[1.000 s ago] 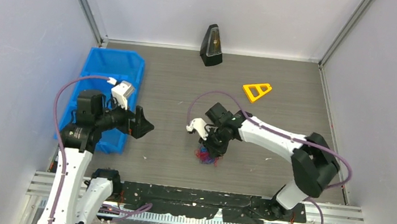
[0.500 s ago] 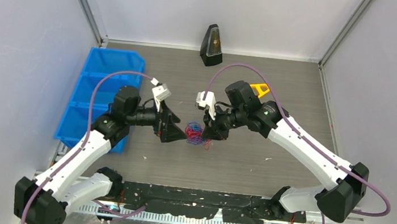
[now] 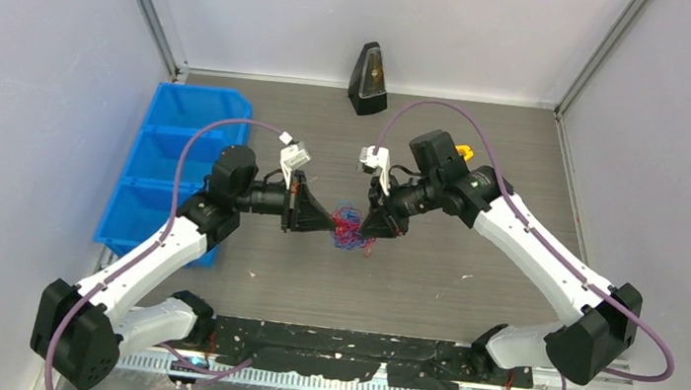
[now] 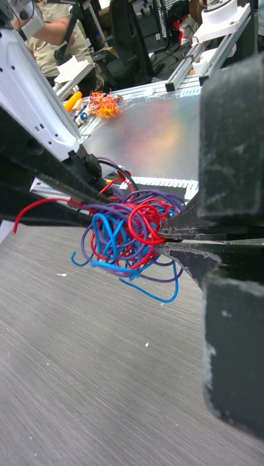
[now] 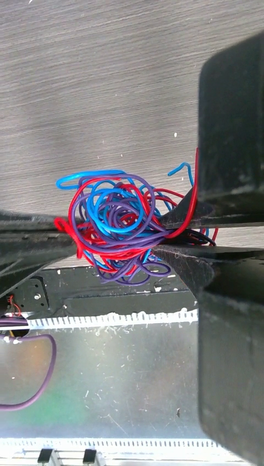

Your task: Untangle the cables

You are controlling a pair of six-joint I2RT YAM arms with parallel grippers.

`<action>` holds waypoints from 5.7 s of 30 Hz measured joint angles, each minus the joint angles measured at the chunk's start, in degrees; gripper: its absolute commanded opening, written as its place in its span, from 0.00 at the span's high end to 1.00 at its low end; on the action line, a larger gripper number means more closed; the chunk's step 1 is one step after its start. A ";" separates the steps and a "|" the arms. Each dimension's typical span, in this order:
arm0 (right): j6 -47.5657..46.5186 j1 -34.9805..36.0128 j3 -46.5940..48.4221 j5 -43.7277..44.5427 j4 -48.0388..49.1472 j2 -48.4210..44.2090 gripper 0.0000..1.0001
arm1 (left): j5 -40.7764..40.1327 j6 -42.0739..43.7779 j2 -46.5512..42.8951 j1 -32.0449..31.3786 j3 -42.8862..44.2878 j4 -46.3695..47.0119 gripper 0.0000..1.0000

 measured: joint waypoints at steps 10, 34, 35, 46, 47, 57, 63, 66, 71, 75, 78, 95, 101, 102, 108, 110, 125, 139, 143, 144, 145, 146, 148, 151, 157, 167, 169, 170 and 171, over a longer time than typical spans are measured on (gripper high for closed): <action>-0.31 -11.28 -2.95 -0.79 0.46 -4.96 0.91 | 3.63 0.90 -7.45 12.72 -0.79 -4.87 1.00; 0.85 -8.31 -4.96 -9.53 3.43 -4.28 0.89 | -3.52 0.66 8.11 -4.81 6.97 -3.08 0.53; 0.92 -8.31 -4.92 -9.51 3.58 -4.13 0.88 | -3.21 -0.24 8.63 -5.14 7.13 -2.62 0.70; -1.46 -17.51 -4.90 -8.94 2.93 -4.02 0.92 | 2.78 -1.42 1.97 6.25 4.57 -1.88 1.00; -2.08 -18.75 -4.90 -8.96 2.51 -4.02 0.94 | 3.23 -0.92 1.14 7.69 3.96 -2.49 1.00; -10.23 -33.59 -4.85 -3.78 -6.54 -3.96 0.95 | 4.39 7.82 -1.44 20.41 2.80 -13.64 1.00; -14.78 -41.00 -4.87 -0.04 -10.10 -3.10 0.95 | 2.16 14.80 0.04 22.27 5.77 -22.99 1.00; -16.59 -45.24 -4.96 2.16 -10.67 -2.34 0.95 | 0.39 17.09 1.25 24.46 7.06 -26.69 1.00; -19.47 -52.26 -4.96 5.01 -11.08 -0.87 0.95 | -1.16 19.71 4.31 28.65 8.52 -30.95 1.00; -21.94 -55.78 -4.96 8.37 -11.15 0.87 0.95 | -3.50 21.57 6.29 29.40 8.68 -33.38 1.00; -23.76 -58.38 -4.94 9.57 -11.41 2.36 0.95 | -5.66 23.43 6.86 29.49 9.09 -35.39 1.00; -27.23 -68.41 1.95 12.76 -12.26 8.37 0.95 | -14.32 28.79 11.82 30.27 10.67 -38.80 1.00; -27.06 -65.31 2.21 11.67 -13.66 9.05 0.89 | -14.62 27.93 12.66 20.44 12.50 -38.16 1.00; -26.84 -63.54 2.03 11.39 -13.66 9.03 0.84 | -14.38 27.15 12.81 17.75 12.72 -37.55 0.89; -24.35 -52.37 0.09 9.94 -14.62 9.05 0.16 | -11.56 22.51 18.45 7.89 17.77 -35.65 0.30; -23.63 -49.68 0.11 9.38 -15.21 9.01 0.00 | -11.26 22.38 19.52 8.66 19.19 -35.98 0.24; -8.09 -18.51 -3.39 12.63 -0.31 10.40 0.04 | -11.78 18.91 15.30 17.42 3.56 -33.05 0.46; -2.34 -6.78 -3.34 18.36 9.49 22.49 0.06 | -11.30 15.06 18.95 17.44 -1.64 -27.58 0.36; -1.75 -5.90 -3.41 19.26 10.45 26.18 0.38 | -11.30 14.78 20.22 17.40 -0.96 -26.97 0.34; -1.62 -5.79 -3.56 19.37 10.62 26.53 0.45 | -11.30 14.80 20.50 17.31 -0.72 -26.82 0.34; -1.42 -5.66 -4.11 19.61 11.08 26.62 0.59 | -11.32 14.82 20.74 17.07 -0.44 -26.60 0.35; -1.53 -5.60 -4.44 19.65 11.17 26.62 0.65 | -11.34 14.80 20.94 16.81 -0.15 -26.27 0.35; -1.51 -5.55 -5.20 19.67 11.37 26.60 0.87 | -11.41 14.73 21.44 15.96 0.39 -25.29 0.34; -1.20 -5.55 -6.03 19.41 11.45 26.12 0.94 | -12.15 14.71 23.54 13.20 2.12 -24.22 0.35; -1.09 -5.55 -6.45 18.82 11.02 21.00 0.95 | -15.28 14.23 31.52 8.20 8.13 -23.50 0.33; 0.83 -5.57 -7.74 13.84 10.99 11.17 0.95 | -15.47 11.80 38.84 4.13 13.75 -20.92 0.31; 1.57 -5.57 -7.74 13.18 10.88 11.17 0.95 | -14.19 10.43 38.99 2.78 13.60 -18.86 0.30; 1.79 -5.57 -7.74 12.92 10.80 11.17 0.95 | -13.22 9.51 38.99 2.12 13.27 -17.16 0.29; 1.95 -5.57 -7.74 12.68 10.71 11.15 0.95 | -12.55 8.98 38.99 1.79 13.05 -16.24 0.27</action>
